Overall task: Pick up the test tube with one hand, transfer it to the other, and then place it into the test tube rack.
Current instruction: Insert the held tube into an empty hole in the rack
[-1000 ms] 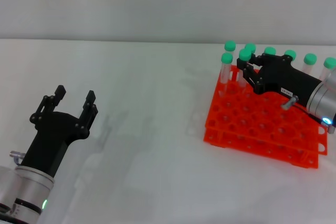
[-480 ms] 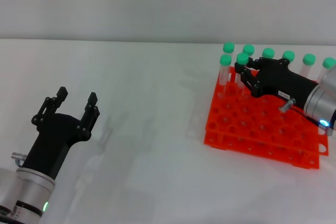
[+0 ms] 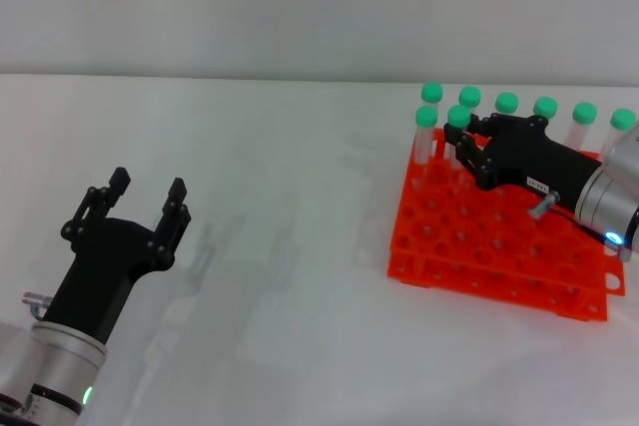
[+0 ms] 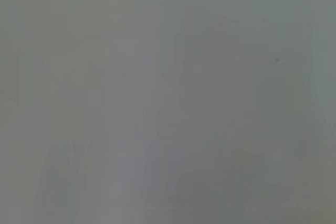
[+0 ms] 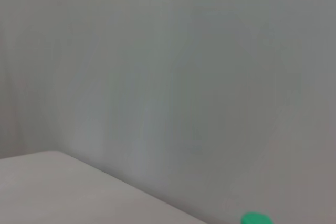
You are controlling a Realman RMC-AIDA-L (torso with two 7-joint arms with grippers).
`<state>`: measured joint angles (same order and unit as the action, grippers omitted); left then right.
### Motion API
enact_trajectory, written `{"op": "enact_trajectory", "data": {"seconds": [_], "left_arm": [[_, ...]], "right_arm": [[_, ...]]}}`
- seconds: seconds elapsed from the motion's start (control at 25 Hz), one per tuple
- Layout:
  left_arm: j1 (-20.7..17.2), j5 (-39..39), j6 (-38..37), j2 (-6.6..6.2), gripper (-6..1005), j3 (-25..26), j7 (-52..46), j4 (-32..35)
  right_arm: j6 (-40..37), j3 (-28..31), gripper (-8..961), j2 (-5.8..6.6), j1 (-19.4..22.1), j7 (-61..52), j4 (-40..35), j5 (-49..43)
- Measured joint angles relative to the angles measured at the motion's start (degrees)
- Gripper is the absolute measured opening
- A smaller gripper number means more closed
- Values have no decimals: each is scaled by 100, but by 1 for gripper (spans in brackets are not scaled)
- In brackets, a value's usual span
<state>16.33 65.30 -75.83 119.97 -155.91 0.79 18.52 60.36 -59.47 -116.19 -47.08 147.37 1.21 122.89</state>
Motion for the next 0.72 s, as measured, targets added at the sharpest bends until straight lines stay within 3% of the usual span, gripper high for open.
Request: {"op": "enact_trajectory", "data": {"seconds": [0.72], "left_arm": [[22,1,-2,0,652,0,1,3]], "right_arm": [[-198,-20,196,0,2,68,33,-62]]}}
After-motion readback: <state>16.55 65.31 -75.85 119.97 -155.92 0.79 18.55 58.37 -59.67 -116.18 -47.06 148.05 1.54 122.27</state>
